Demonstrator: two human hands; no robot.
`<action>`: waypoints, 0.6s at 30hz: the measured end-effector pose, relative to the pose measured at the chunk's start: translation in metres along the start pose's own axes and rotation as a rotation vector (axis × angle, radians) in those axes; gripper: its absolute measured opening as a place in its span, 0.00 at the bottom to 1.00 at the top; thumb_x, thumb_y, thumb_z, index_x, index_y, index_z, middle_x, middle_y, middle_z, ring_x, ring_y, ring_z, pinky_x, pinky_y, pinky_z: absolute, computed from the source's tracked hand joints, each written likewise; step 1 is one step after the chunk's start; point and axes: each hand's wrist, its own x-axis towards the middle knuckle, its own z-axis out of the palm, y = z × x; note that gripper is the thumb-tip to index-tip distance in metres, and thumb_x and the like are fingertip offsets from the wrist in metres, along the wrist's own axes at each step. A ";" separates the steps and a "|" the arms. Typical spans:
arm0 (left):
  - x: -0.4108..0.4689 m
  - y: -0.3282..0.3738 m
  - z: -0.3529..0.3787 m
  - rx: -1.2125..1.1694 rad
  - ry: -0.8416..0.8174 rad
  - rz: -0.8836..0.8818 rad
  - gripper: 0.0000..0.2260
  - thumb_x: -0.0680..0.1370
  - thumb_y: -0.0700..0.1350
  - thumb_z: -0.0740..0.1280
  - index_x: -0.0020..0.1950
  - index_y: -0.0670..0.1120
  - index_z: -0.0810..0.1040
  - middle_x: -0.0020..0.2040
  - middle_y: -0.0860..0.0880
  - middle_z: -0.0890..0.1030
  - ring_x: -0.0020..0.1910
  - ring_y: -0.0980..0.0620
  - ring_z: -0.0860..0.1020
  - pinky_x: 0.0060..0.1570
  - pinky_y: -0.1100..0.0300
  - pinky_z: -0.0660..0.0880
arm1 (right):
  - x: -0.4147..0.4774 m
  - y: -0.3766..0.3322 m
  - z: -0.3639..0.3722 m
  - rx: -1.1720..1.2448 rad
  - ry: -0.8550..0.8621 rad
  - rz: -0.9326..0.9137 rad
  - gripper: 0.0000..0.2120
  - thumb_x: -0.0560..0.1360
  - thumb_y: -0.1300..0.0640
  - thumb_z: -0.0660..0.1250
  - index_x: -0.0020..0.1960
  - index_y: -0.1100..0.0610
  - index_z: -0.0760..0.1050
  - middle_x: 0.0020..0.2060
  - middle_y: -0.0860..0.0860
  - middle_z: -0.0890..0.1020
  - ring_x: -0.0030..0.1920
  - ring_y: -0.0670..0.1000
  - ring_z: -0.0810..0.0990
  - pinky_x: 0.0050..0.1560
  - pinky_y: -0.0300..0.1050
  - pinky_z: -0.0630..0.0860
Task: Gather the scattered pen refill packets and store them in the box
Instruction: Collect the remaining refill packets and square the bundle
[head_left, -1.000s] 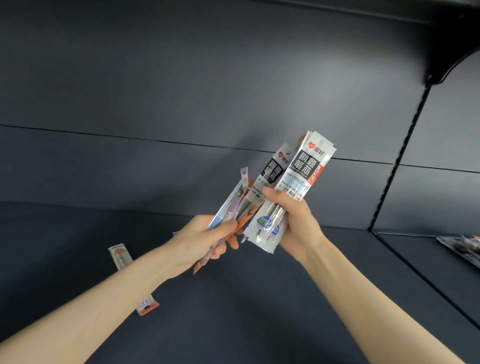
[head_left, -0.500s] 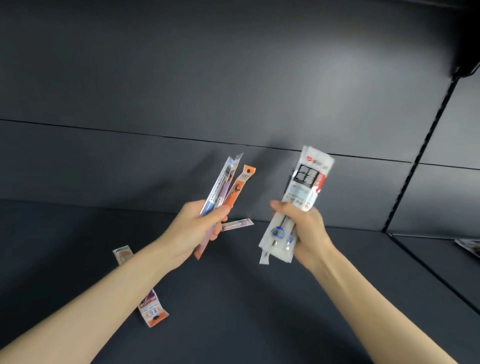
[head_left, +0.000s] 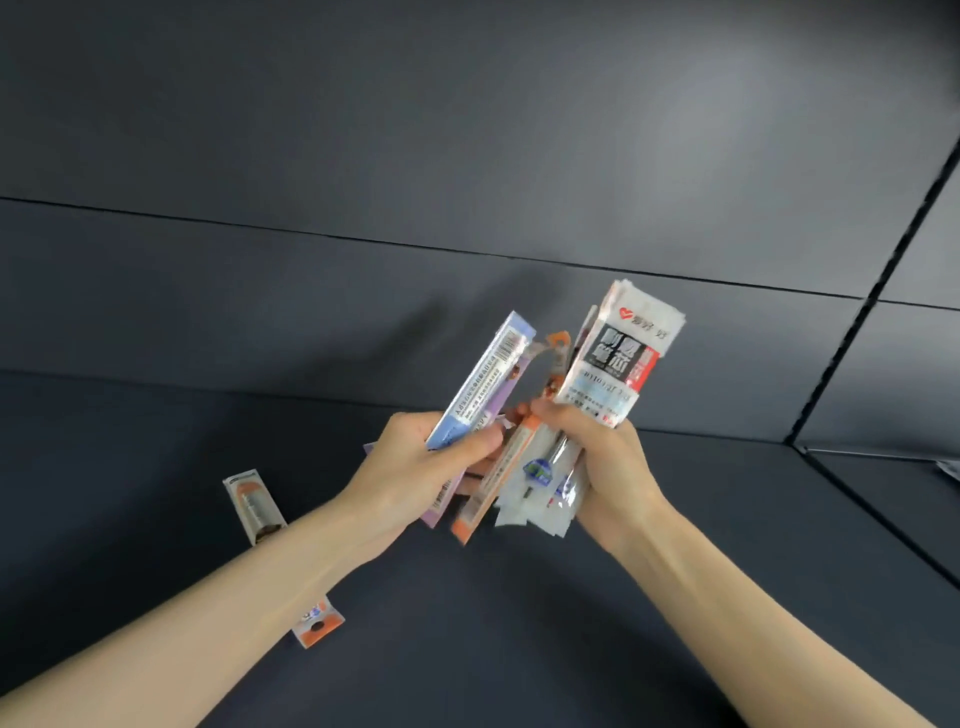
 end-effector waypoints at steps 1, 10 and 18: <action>0.001 -0.001 -0.001 -0.021 0.017 0.007 0.10 0.76 0.43 0.68 0.56 0.44 0.80 0.42 0.46 0.85 0.41 0.53 0.84 0.37 0.62 0.80 | 0.000 -0.003 -0.002 0.033 0.030 -0.021 0.06 0.71 0.65 0.69 0.47 0.63 0.75 0.39 0.59 0.83 0.40 0.57 0.84 0.45 0.57 0.81; -0.004 0.000 0.002 0.018 0.020 0.056 0.09 0.71 0.40 0.73 0.50 0.48 0.81 0.27 0.51 0.75 0.24 0.55 0.71 0.25 0.63 0.70 | -0.002 -0.008 -0.007 0.013 -0.055 -0.009 0.12 0.66 0.63 0.71 0.48 0.58 0.76 0.35 0.50 0.80 0.35 0.50 0.79 0.35 0.43 0.78; -0.008 0.003 0.005 -0.015 -0.156 -0.088 0.03 0.73 0.39 0.71 0.44 0.43 0.79 0.27 0.49 0.76 0.22 0.55 0.71 0.21 0.65 0.67 | -0.006 -0.008 0.001 0.051 -0.257 0.057 0.17 0.71 0.63 0.67 0.58 0.66 0.73 0.48 0.65 0.82 0.42 0.63 0.83 0.40 0.58 0.80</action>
